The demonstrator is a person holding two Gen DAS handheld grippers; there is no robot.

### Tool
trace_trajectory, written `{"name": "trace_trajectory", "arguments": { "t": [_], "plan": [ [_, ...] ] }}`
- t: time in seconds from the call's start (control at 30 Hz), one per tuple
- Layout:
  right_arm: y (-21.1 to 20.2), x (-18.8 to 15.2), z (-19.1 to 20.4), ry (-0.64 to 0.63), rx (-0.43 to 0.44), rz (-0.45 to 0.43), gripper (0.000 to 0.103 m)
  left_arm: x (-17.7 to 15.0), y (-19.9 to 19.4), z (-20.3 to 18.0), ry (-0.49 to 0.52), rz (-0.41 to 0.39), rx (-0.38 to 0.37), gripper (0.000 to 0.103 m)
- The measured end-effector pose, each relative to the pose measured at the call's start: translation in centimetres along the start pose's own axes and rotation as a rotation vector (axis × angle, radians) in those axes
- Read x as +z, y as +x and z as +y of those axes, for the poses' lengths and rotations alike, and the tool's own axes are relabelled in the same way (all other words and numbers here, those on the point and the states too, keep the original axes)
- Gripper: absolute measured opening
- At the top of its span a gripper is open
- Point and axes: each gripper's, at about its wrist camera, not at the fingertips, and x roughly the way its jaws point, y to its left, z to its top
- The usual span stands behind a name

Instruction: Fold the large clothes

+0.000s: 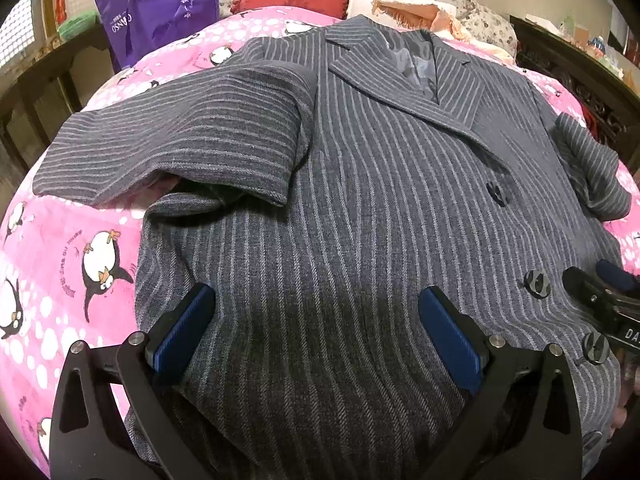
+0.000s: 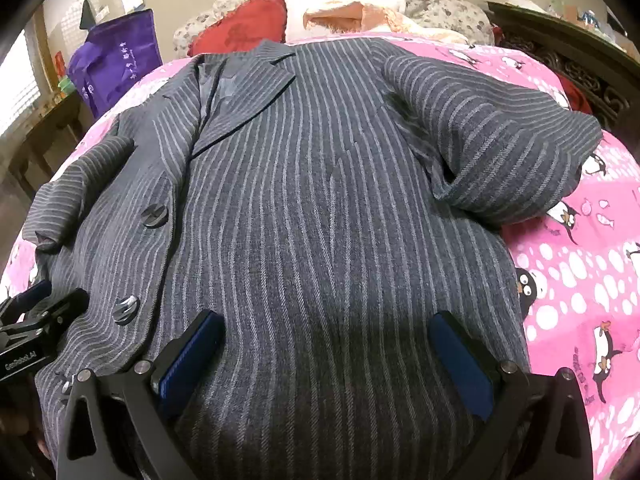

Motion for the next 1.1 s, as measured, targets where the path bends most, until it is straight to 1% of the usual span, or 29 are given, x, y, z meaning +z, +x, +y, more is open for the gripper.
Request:
{"name": "trace_trajectory", "arguments": {
  "t": [0.07, 0.13, 0.17, 0.23, 0.27, 0.3, 0.37, 0.4, 0.47, 0.5, 0.53, 0.57, 0.6, 0.63, 0.67, 0.7, 0.77, 0.83, 0.87, 0.9, 0.93, 0.97, 1.0, 1.03, 1.07, 1.1],
  "plan": [
    [-0.2, 0.2, -0.1, 0.007, -0.005, 0.028, 0.103, 0.0, -0.2, 0.2, -0.004, 0.007, -0.025, 0.103],
    [-1.3, 0.4, 0.1, 0.000, -0.051, 0.028, 0.101, -0.2, -1.1, 0.4, -0.003, -0.001, -0.031, 0.103],
    [-2.3, 0.4, 0.3, 0.002, -0.064, 0.004, 0.101, -0.4, -1.7, 0.5, 0.005, -0.019, -0.018, 0.103],
    [-4.9, 0.1, 0.8, -0.011, -0.033, -0.070, 0.101, -1.0, -2.4, 0.4, 0.031, -0.059, 0.022, 0.103],
    [-5.8, -0.1, 1.2, -0.025, -0.012, -0.095, 0.101, -1.3, -2.4, 0.4, 0.034, -0.061, 0.026, 0.103],
    [-6.5, -0.5, 1.7, -0.050, 0.007, -0.115, 0.101, -1.5, -2.0, 0.5, 0.036, -0.045, 0.019, 0.103],
    [-6.9, -0.5, 1.7, -0.079, 0.033, -0.117, 0.101, -1.3, -1.6, 0.6, 0.033, -0.029, 0.012, 0.103],
    [-7.1, -0.3, 1.0, -0.078, 0.032, -0.126, 0.101, -1.3, -1.6, 0.8, 0.028, -0.028, 0.006, 0.103],
    [-7.9, 0.2, -1.3, -0.043, 0.005, -0.173, 0.101, -1.3, -1.6, 0.8, 0.034, -0.030, 0.006, 0.103],
    [-8.0, 0.5, -2.2, -0.028, -0.010, -0.179, 0.101, -1.4, -1.6, 0.7, 0.037, -0.031, 0.006, 0.103],
    [-8.1, 1.3, -4.2, 0.007, -0.037, -0.180, 0.101, -1.4, -1.5, 0.8, 0.036, -0.029, 0.005, 0.103],
    [-8.2, 1.7, -5.6, 0.031, -0.048, -0.182, 0.101, -1.4, -1.5, 0.8, 0.035, -0.028, 0.005, 0.103],
    [-8.1, 2.7, -7.9, 0.074, -0.062, -0.187, 0.101, -1.6, -1.4, 0.7, 0.031, -0.021, 0.001, 0.103],
    [-7.6, 3.8, -9.8, 0.114, -0.085, -0.182, 0.099, -1.6, -1.4, 0.7, 0.028, -0.020, 0.000, 0.103],
    [-7.3, 5.1, -10.8, 0.140, -0.104, -0.176, 0.092, -1.6, -1.4, 0.6, 0.030, -0.020, 0.004, 0.103],
    [-7.1, 6.5, -12.3, 0.173, -0.124, -0.186, 0.090, -1.7, -1.3, 0.6, 0.028, -0.017, 0.003, 0.103],
    [-6.9, 8.7, -12.7, 0.159, -0.086, -0.203, 0.090, -1.8, -1.3, 0.6, 0.023, -0.012, -0.001, 0.103],
    [-4.6, 11.4, -11.4, 0.084, -0.013, -0.140, 0.090, -1.8, -1.3, 0.6, 0.023, -0.011, -0.002, 0.103],
    [-3.4, 12.4, -10.3, 0.029, -0.001, -0.128, 0.090, -1.8, -1.3, 0.6, 0.024, -0.010, -0.001, 0.103],
    [-2.2, 13.2, -9.1, -0.028, -0.007, -0.112, 0.090, -1.8, -1.2, 0.6, 0.024, -0.008, -0.002, 0.103],
    [-1.0, 13.7, -8.2, -0.082, -0.026, -0.085, 0.088, -1.8, -1.2, 0.6, 0.024, -0.007, -0.002, 0.103],
    [0.5, 14.0, -7.5, -0.142, -0.079, -0.049, 0.086, -1.8, -1.2, 0.6, 0.022, -0.005, -0.003, 0.103],
    [2.0, 14.0, -7.4, -0.178, -0.155, -0.001, 0.082, -1.8, -1.2, 0.6, 0.023, -0.004, -0.002, 0.103],
    [3.3, 14.3, -8.8, -0.172, -0.290, 0.035, 0.073, -1.7, -1.1, 0.6, 0.025, -0.004, -0.001, 0.103],
    [3.2, 14.2, -10.2, -0.116, -0.330, 0.029, 0.073, -1.7, -1.1, 0.6, 0.024, -0.004, -0.003, 0.103],
    [2.2, 13.9, -13.6, 0.039, -0.338, 0.009, 0.075, -1.8, -1.2, 0.7, 0.021, -0.004, -0.005, 0.103]
  ]
}}
